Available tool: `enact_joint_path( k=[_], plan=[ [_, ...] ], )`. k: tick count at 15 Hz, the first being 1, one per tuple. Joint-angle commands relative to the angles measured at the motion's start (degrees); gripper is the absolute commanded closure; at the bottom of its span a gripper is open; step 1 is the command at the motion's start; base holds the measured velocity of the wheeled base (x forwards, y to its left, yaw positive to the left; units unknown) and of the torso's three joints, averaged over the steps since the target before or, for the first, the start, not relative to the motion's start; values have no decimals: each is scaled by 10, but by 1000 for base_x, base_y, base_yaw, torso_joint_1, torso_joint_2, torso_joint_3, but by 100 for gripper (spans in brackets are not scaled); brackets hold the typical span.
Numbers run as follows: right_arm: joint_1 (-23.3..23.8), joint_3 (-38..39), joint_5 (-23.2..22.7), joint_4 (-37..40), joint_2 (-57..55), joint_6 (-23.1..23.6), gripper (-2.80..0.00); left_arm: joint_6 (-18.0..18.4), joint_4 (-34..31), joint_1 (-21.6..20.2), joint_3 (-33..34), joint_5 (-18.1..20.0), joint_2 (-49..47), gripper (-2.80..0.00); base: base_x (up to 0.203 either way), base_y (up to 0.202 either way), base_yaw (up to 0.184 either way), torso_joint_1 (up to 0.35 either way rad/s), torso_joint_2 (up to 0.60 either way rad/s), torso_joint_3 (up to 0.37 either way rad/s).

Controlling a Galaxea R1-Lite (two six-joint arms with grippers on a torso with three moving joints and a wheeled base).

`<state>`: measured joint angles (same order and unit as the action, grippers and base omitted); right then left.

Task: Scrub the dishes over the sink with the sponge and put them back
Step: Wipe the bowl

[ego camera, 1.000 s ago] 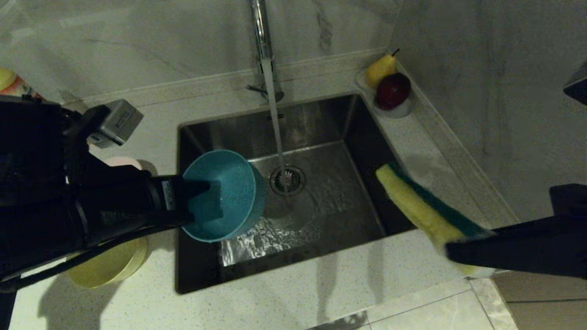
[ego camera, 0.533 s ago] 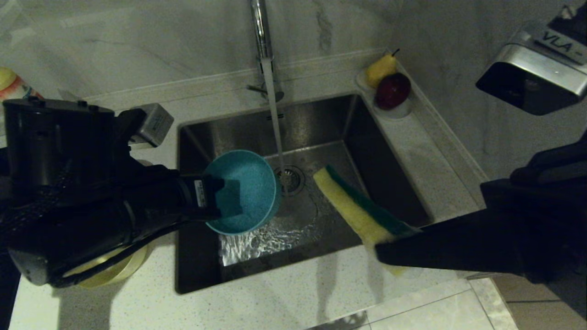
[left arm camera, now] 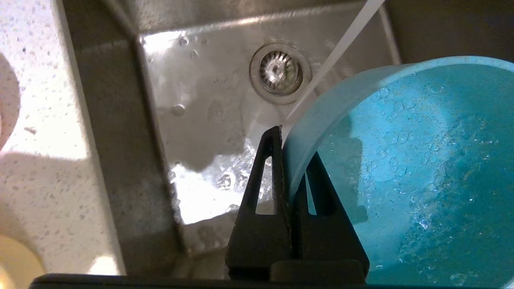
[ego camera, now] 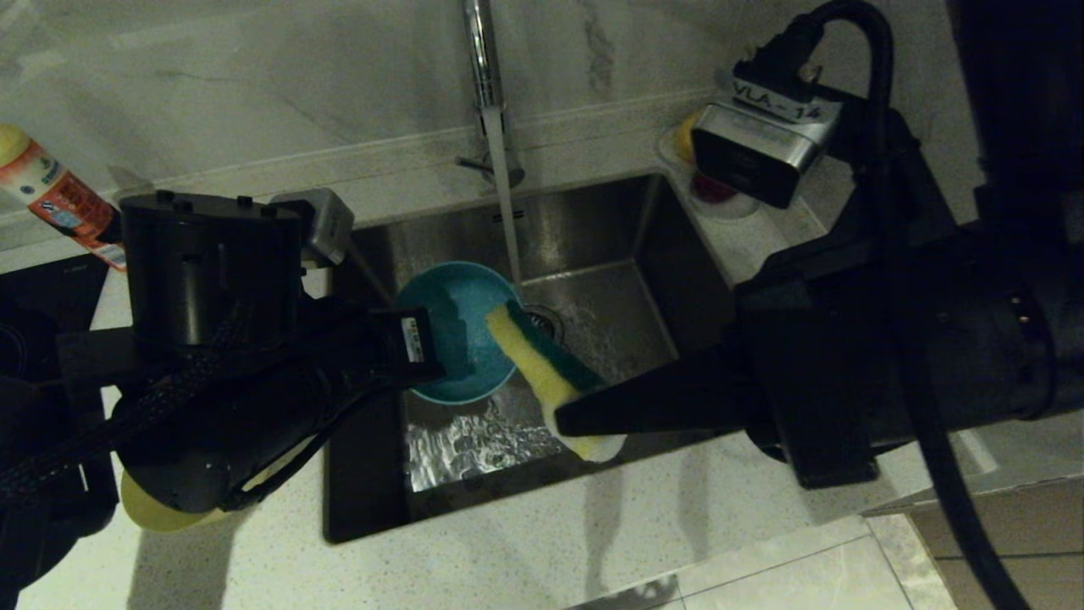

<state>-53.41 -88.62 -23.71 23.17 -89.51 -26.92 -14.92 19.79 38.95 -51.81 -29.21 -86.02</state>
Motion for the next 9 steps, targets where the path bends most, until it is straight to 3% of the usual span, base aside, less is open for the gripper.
enact_joint_path(
  k=[1, 9],
  plan=[
    [0, -30, -4, 1, -51, -9, 0, 0, 6, 4, 5, -2, 3, 0, 0, 0, 0, 0, 0, 0],
    [0, -63, -13, 0, -101, -33, 0, 3, 47, 25, 52, -1, 22, 0, 0, 0, 0, 0, 0, 0]
  ],
)
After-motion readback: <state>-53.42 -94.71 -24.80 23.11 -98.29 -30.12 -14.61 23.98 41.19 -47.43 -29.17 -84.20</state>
